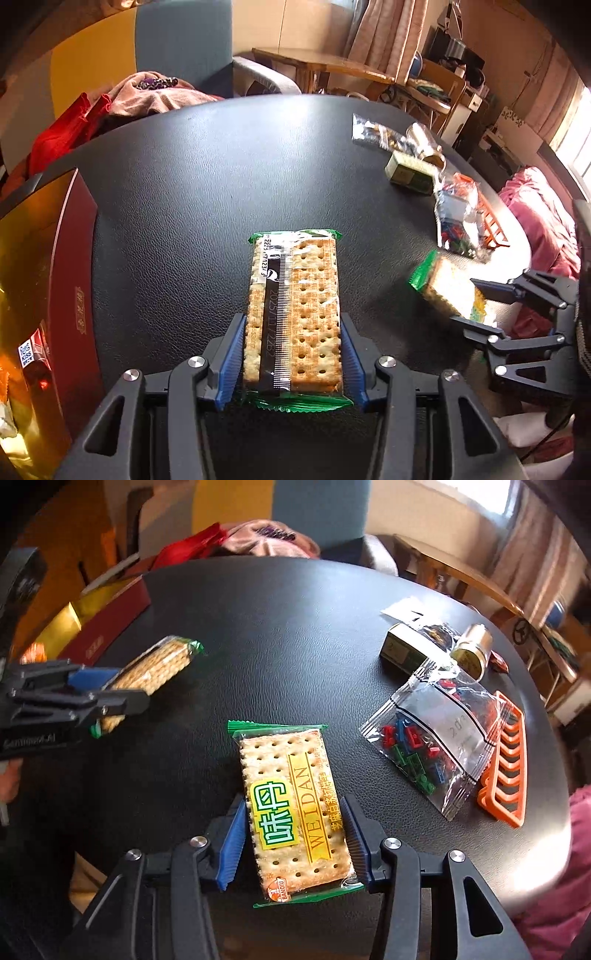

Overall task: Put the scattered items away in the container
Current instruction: 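Carry both cracker packs over the gold tray and lower them in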

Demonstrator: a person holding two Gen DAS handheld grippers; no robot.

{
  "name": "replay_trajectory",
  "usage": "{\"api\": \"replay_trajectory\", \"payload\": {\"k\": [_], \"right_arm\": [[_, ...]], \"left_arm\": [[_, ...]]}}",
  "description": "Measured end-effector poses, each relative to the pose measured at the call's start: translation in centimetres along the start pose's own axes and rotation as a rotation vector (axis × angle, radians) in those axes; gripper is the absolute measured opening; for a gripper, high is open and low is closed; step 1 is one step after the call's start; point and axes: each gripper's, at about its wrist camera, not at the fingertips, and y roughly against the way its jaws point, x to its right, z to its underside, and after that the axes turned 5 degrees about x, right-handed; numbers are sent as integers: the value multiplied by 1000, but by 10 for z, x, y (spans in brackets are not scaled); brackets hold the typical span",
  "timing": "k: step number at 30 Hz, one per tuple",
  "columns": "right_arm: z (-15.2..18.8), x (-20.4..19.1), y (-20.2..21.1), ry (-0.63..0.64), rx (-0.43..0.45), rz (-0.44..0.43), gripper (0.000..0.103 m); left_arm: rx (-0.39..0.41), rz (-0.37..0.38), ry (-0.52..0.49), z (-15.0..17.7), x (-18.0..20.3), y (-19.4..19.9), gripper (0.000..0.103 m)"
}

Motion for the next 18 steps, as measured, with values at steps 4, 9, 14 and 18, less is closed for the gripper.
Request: {"api": "replay_trajectory", "payload": {"k": [4, 9, 14, 18], "right_arm": [[-2, 0, 0, -58, 22, -5, 50], [-1, -17, -6, -120, 52, -8, 50], [-11, -26, 5, -173, 99, -29, 50], [-21, -36, 13, -184, 136, -54, 50]], "left_arm": [[21, 5, 0, -3, 2, 10, 49], [44, 18, 17, -6, 0, 23, 49], [70, 10, 32, -6, -4, 38, 49], [107, -16, 55, -8, -14, 59, 49]]}}
